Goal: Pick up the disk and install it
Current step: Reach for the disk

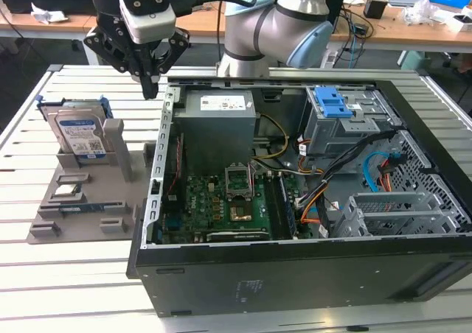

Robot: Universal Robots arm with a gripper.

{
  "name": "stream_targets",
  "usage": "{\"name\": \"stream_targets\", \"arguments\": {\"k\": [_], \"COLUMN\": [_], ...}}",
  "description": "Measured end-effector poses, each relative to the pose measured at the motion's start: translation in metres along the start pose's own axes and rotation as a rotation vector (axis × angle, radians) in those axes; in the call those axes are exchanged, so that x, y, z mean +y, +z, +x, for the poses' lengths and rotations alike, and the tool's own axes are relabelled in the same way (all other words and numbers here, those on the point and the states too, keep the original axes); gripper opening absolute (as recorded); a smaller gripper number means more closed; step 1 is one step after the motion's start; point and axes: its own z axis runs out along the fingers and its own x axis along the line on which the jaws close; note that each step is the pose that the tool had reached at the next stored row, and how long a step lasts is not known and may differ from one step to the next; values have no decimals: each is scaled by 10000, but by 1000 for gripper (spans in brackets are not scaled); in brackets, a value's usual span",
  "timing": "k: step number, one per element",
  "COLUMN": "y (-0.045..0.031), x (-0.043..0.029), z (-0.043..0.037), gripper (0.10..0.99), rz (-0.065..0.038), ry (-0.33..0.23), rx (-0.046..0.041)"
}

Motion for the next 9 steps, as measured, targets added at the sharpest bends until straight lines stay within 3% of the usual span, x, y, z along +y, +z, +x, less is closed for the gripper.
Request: {"name": "stream_targets", "arguments": {"k": [9], "y": [-3], "x": [-8], "z": [110], "gripper": [106], "rz": [0], "ry": [0], "rx": [0]}}
